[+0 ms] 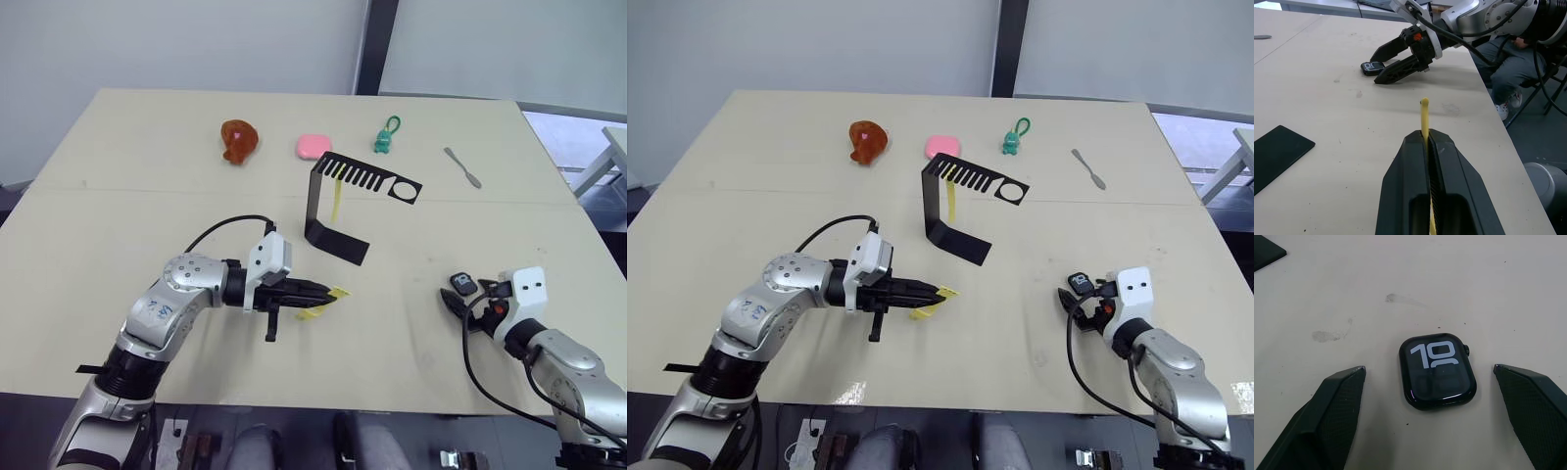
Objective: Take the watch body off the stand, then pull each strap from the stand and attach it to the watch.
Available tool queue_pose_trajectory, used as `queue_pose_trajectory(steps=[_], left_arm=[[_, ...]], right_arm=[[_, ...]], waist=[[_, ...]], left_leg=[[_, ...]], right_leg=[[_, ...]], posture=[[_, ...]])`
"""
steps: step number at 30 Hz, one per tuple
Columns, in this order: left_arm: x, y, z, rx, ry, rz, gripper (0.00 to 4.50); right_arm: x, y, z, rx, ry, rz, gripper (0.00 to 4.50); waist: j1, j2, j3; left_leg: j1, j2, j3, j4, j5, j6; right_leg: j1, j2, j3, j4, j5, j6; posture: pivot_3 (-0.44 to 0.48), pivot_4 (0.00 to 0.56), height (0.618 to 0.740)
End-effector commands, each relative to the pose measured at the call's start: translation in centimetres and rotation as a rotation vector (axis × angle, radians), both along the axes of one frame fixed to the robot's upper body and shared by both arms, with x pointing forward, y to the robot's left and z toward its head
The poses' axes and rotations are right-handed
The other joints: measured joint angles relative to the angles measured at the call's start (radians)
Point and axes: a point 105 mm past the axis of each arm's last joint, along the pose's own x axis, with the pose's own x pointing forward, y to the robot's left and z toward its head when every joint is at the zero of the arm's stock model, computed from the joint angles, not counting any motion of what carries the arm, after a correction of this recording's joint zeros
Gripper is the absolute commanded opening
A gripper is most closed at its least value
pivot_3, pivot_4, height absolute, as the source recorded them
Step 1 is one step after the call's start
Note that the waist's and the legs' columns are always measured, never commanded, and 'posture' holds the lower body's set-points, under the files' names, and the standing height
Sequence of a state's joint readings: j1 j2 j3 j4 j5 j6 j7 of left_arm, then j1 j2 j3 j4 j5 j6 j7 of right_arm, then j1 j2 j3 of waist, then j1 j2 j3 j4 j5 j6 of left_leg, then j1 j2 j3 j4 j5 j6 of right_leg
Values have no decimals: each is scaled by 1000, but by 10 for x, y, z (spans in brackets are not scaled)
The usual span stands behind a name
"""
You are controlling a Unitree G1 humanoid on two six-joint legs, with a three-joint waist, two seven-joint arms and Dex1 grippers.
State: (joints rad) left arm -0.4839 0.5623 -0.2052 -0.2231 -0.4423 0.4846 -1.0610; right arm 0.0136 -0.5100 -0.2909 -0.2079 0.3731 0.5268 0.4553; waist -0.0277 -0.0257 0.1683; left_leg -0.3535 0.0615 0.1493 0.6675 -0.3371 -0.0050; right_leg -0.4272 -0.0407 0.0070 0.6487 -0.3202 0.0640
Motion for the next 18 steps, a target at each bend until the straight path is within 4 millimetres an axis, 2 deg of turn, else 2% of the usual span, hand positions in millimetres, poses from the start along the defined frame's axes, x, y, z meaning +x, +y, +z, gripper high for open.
queue_pose_trajectory(steps=[1,4,5,11,13,16,18], left_arm=[[-1,-3,8,-12,-41,-11,0],[-2,-3,8,-12,-43,-9,0],[-2,-2,8,-12,-43,-8,0],[-1,3,7,7,-67,2,0],[-1,5,7,25,-88,-4,0],[2,10,8,46,-120,-8,0],[3,10,9,45,-124,-8,0]], right_arm=[[-2,-1,-5,3,18,-9,3158],[-2,-1,1,-5,-3,-9,1666],[-3,-2,5,-10,-11,-13,1479],[-7,2,31,-66,-38,51,1483],[-11,10,36,-77,-11,118,1483],[-24,29,46,-121,42,308,1483],[-27,32,48,-145,57,346,1483]], waist=[[0,0,0],[-3,0,0],[-3,0,0],[-1,0,0],[-1,0,0],[0,0,0],[0,0,0]], left_leg=[[0,0,0,0,0,0],[0,0,0,0,0,0],[1,0,0,0,0,0],[0,0,0,0,0,-1],[0,0,0,0,0,-1],[0,0,0,0,0,-1],[0,0,0,0,0,-1]], right_leg=[[0,0,0,0,0,0],[0,0,0,1,0,0],[0,0,0,1,0,0],[-1,0,0,2,0,0],[-1,0,0,2,0,0],[-1,0,0,2,0,-1],[-1,0,0,2,0,-1]], posture=[[0,150,740],[0,150,740],[0,150,740],[0,150,740],[0,150,740],[0,150,740],[0,150,740]])
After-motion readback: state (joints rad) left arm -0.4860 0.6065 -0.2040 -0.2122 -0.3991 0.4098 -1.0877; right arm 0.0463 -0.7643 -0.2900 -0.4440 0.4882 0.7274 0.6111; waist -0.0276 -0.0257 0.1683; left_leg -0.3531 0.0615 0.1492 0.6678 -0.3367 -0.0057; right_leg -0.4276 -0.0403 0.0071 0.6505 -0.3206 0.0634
